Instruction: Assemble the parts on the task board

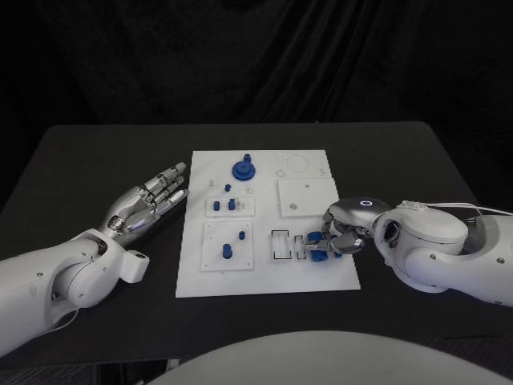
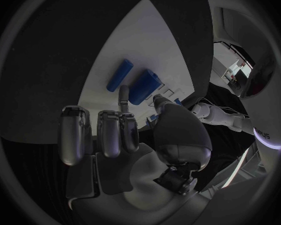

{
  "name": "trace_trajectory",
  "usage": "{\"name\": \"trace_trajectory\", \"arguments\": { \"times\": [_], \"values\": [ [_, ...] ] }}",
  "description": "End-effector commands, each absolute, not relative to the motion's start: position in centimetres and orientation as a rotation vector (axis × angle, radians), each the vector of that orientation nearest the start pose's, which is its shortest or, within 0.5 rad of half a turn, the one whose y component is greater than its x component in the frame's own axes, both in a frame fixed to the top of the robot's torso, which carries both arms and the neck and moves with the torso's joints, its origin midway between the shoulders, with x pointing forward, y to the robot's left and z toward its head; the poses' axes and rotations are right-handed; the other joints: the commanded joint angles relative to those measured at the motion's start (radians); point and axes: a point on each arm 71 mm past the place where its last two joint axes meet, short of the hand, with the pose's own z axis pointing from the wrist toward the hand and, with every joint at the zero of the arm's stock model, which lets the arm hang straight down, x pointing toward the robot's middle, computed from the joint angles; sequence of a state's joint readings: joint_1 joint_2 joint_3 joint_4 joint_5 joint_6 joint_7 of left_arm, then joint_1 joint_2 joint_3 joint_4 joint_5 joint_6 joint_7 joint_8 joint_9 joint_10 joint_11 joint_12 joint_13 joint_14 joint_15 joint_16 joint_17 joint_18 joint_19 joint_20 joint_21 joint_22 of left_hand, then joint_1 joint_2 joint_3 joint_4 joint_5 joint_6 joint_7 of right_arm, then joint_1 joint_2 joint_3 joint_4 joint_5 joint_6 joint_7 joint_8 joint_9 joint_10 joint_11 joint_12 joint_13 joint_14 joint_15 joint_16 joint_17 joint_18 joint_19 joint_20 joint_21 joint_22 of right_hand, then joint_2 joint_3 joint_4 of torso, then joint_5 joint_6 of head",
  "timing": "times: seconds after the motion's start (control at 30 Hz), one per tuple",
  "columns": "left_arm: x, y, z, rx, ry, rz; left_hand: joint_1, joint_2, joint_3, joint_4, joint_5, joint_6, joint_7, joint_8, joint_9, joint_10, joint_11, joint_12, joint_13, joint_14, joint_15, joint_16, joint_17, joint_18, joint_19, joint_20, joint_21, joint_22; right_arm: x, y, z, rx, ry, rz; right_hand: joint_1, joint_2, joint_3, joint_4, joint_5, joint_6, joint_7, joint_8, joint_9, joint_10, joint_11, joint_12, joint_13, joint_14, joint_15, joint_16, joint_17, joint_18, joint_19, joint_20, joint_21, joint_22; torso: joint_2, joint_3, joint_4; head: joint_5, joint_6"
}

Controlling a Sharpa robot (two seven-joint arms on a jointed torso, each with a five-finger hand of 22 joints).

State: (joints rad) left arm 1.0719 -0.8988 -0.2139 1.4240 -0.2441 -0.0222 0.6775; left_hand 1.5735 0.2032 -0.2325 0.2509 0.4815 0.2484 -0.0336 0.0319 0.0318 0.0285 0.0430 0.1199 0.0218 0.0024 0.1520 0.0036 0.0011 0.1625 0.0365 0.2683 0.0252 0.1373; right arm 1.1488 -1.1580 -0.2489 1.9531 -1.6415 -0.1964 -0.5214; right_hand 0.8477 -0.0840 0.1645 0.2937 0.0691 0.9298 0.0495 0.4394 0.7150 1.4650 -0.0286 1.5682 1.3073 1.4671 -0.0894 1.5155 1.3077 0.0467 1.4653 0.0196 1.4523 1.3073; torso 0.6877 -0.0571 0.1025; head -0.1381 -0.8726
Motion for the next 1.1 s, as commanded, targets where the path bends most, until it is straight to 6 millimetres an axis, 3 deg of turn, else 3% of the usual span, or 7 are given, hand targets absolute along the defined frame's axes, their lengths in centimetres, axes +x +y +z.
{"name": "trace_trajectory", "arguments": {
  "times": [0.03,0.17,0.37,0.5,0.53,0.63,1.1],
  "values": [
    [43.48,24.85,-28.10,-0.837,1.592,-1.708,0.005,0.005,0.007,-0.001,0.005,0.001,0.002,0.000,0.001,0.002,0.008,0.004,0.001,0.000,0.009,-0.003,0.000,0.017,0.003,0.005,0.001,0.001,35.21,-24.45,-25.09,-0.191,2.036,0.251,0.012,0.001,0.007,-0.002,0.007,0.008,0.000,-0.008,-0.002,0.106,0.008,0.003,0.263,0.078,0.004,-0.004,0.126,-0.014,0.054,0.004,-0.006,0.220,0.000,0.0004,-0.0005,0.002,0.000],
    [43.46,24.85,-28.15,-0.839,1.594,-1.708,0.005,0.005,0.007,-0.001,0.005,0.001,0.002,0.000,0.001,0.002,0.008,0.004,0.001,0.000,0.009,-0.003,0.000,0.017,0.003,0.005,0.001,0.001,35.20,-24.38,-25.33,-0.192,2.039,0.255,0.016,0.003,0.008,-0.002,0.010,0.012,0.000,-0.012,-0.003,0.106,0.008,0.003,0.263,0.078,0.004,-0.005,0.125,-0.014,0.054,0.004,-0.007,0.220,0.000,0.0004,-0.0015,0.003,0.000],
    [43.47,24.85,-28.25,-0.841,1.598,-1.707,0.005,0.005,0.008,-0.001,0.005,0.001,0.003,0.000,0.001,0.002,0.009,0.004,0.001,0.000,0.009,-0.003,0.000,0.017,0.003,0.005,0.001,0.001,35.18,-24.17,-25.56,-0.196,2.039,0.270,0.054,0.015,0.017,-0.006,0.038,0.021,0.002,-0.042,-0.013,0.106,0.010,0.003,0.263,0.077,0.005,-0.007,0.120,-0.013,0.052,0.006,-0.010,0.219,-0.001,-0.0002,0.0002,0.004,0.000],
    [43.47,24.85,-28.34,-0.842,1.600,-1.705,0.006,0.005,0.008,-0.002,0.005,0.001,0.003,0.000,0.001,0.002,0.009,0.004,0.001,0.001,0.010,-0.002,0.000,0.017,0.003,0.006,0.001,0.002,35.22,-24.08,-25.69,-0.186,2.042,0.289,0.114,0.019,0.030,-0.018,0.124,0.032,0.003,-0.070,-0.021,0.106,0.011,0.003,0.263,0.077,0.007,-0.008,0.116,-0.013,0.052,0.008,-0.011,0.218,0.000,0.0000,-0.0008,0.007,0.000],
    [43.46,24.85,-28.38,-0.843,1.601,-1.705,0.006,0.005,0.008,-0.002,0.005,0.001,0.003,0.000,0.001,0.002,0.009,0.004,0.001,0.001,0.010,-0.002,0.000,0.017,0.003,0.006,0.001,0.002,35.24,-24.06,-25.71,-0.184,2.042,0.293,0.146,0.019,0.040,-0.033,0.180,0.033,0.003,-0.078,-0.023,0.106,0.011,0.003,0.263,0.077,0.007,-0.008,0.116,-0.012,0.051,0.008,-0.012,0.218,0.000,0.0001,-0.0009,0.008,0.000],
    [43.44,24.85,-28.46,-0.845,1.603,-1.703,0.006,0.005,0.008,-0.002,0.005,0.001,0.003,0.000,0.001,0.002,0.009,0.004,0.001,0.001,0.010,-0.002,0.000,0.017,0.003,0.006,0.001,0.002,35.28,-24.04,-25.77,-0.174,2.045,0.302,0.196,0.015,0.055,-0.058,0.268,0.037,0.005,-0.095,-0.026,0.106,0.012,0.003,0.263,0.076,0.008,-0.009,0.113,-0.012,0.050,0.009,-0.014,0.217,0.000,-0.0001,-0.0008,0.011,0.000],
    [43.19,24.85,-28.87,-0.855,1.612,-1.701,0.006,0.007,0.009,-0.001,0.002,0.002,0.005,0.000,0.001,0.002,0.011,0.005,0.001,0.002,0.012,-0.002,0.000,0.017,0.004,0.007,0.001,0.002,35.36,-24.31,-25.68,-0.008,2.045,0.342,0.298,0.005,0.117,-0.147,0.485,0.052,0.001,-0.124,-0.023,0.106,0.008,0.003,0.263,0.076,0.005,-0.008,0.114,-0.013,0.052,0.007,-0.010,0.219,0.001,0.0004,0.0002,0.015,0.000]
  ]
}}
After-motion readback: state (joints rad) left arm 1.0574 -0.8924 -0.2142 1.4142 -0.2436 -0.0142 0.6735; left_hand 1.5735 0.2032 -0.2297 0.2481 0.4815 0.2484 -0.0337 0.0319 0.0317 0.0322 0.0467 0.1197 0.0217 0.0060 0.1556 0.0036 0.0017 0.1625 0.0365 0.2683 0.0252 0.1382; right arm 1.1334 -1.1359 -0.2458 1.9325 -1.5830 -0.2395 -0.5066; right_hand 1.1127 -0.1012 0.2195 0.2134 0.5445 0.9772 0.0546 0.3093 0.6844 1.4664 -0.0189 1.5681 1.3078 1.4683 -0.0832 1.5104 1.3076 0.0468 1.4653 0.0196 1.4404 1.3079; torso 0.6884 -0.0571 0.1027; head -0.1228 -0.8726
